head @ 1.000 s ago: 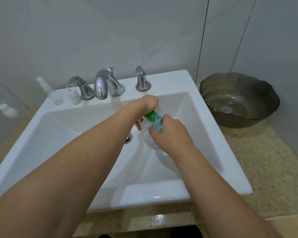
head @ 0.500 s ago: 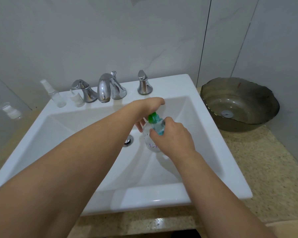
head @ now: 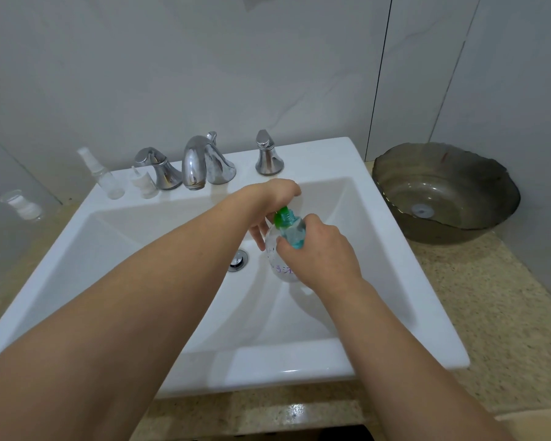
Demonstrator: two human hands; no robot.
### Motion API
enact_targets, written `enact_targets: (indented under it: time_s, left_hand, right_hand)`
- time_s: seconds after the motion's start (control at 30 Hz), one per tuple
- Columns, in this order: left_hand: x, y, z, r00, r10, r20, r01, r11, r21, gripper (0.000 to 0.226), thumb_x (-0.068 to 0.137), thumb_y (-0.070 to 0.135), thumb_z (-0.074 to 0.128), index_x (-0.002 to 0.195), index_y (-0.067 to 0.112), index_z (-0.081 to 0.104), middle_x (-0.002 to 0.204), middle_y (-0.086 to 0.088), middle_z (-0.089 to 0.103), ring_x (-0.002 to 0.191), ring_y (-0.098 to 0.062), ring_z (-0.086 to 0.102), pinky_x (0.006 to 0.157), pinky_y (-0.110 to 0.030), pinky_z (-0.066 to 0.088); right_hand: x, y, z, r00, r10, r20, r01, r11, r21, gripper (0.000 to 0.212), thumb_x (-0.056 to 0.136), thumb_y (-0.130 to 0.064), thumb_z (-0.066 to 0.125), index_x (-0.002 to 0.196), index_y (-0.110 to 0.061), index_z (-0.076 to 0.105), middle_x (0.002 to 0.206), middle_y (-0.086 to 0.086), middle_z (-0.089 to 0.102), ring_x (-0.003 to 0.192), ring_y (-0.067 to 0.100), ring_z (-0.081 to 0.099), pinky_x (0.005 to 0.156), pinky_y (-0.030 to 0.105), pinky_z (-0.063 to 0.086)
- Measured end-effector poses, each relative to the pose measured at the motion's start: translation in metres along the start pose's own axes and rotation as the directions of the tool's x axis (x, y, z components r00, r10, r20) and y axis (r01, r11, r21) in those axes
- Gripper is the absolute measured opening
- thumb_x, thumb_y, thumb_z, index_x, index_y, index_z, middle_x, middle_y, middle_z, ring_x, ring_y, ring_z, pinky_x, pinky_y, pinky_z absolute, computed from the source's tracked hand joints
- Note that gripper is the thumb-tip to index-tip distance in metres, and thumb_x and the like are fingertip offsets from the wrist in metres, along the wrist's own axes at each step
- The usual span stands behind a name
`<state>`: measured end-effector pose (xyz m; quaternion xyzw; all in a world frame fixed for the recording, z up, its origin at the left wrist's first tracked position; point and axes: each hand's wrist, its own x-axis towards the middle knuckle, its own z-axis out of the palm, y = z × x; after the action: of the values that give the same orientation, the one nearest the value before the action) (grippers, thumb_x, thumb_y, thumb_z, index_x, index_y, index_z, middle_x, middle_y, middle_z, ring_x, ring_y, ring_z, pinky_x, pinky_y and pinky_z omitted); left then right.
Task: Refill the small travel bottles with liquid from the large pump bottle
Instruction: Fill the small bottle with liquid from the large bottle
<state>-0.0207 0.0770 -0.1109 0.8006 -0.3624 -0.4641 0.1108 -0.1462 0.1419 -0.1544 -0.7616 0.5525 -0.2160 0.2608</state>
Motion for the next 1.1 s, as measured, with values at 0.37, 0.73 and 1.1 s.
enact_targets:
  time_s: [0.37,0.73,1.1]
  left_hand:
    - [0.003,0.0,0.015,0.991,0.011,-0.135,-0.011,1.0,0.005,0.043,0.098,0.02,0.028,0.113,-0.003,0.061,0.107,-0.024,0.069,0.09,-0.044,0.07,0.077,-0.057,0.061]
    - [0.005,-0.002,0.006,0.998,0.025,-0.065,-0.026,1.0,-0.007,0.054,0.098,0.044,0.036,0.122,0.002,0.06,0.105,-0.017,0.069,0.092,-0.043,0.068,0.084,-0.056,0.059]
    - [-0.001,0.0,-0.006,0.998,-0.014,0.062,0.015,1.0,-0.023,0.076,0.095,0.067,0.043,0.128,0.0,0.056,0.108,-0.02,0.068,0.101,-0.048,0.066,0.092,-0.068,0.052]
  right_hand:
    - [0.003,-0.001,0.002,0.997,0.035,0.067,-0.033,0.999,-0.032,0.034,0.088,-0.047,0.054,0.096,-0.015,0.044,0.076,-0.003,0.045,0.074,0.024,0.051,0.062,0.032,0.037]
    - [0.002,-0.002,0.002,0.999,0.021,0.042,-0.02,1.0,-0.018,0.035,0.088,-0.048,0.054,0.099,-0.015,0.048,0.085,0.001,0.054,0.077,0.024,0.056,0.062,0.032,0.041]
    - [0.0,-0.003,-0.001,1.0,-0.006,-0.016,0.006,1.0,0.002,0.033,0.088,-0.046,0.054,0.095,-0.015,0.047,0.076,-0.002,0.049,0.072,0.024,0.053,0.061,0.032,0.039]
